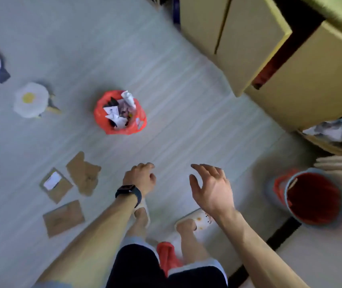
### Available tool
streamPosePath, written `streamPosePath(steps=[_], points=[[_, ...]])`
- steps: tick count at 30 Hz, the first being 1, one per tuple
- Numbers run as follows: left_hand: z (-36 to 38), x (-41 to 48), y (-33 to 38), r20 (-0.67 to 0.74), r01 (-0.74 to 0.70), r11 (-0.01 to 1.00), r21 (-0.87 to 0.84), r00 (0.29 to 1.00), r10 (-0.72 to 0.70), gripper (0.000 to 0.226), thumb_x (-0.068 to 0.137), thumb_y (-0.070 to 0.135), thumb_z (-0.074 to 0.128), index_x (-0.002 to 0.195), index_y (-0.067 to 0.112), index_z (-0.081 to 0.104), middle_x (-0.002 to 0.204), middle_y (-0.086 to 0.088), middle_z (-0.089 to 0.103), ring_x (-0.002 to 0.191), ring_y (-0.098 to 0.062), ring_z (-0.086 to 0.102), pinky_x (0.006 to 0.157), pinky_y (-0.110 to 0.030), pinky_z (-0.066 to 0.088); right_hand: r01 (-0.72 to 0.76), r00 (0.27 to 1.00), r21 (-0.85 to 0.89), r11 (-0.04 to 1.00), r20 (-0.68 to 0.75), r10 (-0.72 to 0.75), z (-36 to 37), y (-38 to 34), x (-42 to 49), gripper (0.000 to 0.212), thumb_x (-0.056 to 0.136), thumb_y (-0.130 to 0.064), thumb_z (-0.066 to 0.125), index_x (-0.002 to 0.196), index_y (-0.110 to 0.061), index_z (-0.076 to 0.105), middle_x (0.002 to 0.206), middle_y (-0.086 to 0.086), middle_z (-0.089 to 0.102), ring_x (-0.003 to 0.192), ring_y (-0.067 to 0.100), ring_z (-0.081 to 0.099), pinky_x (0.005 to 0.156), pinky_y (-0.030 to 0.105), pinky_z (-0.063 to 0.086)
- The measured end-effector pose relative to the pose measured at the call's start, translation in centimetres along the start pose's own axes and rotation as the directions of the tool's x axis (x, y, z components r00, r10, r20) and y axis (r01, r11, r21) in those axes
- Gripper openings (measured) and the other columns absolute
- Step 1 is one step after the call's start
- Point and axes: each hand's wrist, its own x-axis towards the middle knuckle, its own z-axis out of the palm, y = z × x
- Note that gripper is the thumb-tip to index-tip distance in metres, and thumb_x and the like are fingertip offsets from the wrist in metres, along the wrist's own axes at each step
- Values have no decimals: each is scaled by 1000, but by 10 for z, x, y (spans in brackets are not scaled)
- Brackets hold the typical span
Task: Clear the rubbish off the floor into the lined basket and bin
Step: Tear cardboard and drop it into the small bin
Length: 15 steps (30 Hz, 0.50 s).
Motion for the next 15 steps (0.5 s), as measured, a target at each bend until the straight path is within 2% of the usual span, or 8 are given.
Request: streamPosePath(steps=[6,9,12,15], points=[[31,-15,-166,-13,267,941,-205,961,-276,39,95,31,45,133,30,52,126,-5,61,112,-27,58,89,-39,48,281,938,-139,949,250,-241,110,-119,28,41,95,-41,51,135,-32,57,134,-5,61,129,24,46,101,41,43],[41,-22,-224,14,333,903,-273,940,-342,39,96,30,44,134,28,51,125,-4,61,111,-26,58,88,-40,50,337,903,-186,923,343,-260,150,-159,35,44,96,-44,48,139,-33,52,137,-6,57,132,21,42,105,39,40],[60,-33,-313,64,433,819,-376,894,-443,39,96,30,43,135,25,51,126,-5,61,111,-27,58,89,-42,50,418,845,-227,880,452,-285,216,-223,40,47,96,-46,47,142,-33,48,140,-7,54,134,20,40,108,38,38],[70,-43,-374,115,480,778,-405,871,-478,41,97,29,44,137,20,49,126,-8,60,111,-28,59,88,-43,52,453,804,-256,854,531,-267,261,-267,46,50,96,-49,46,143,-34,44,142,-7,52,133,19,39,107,38,38]])
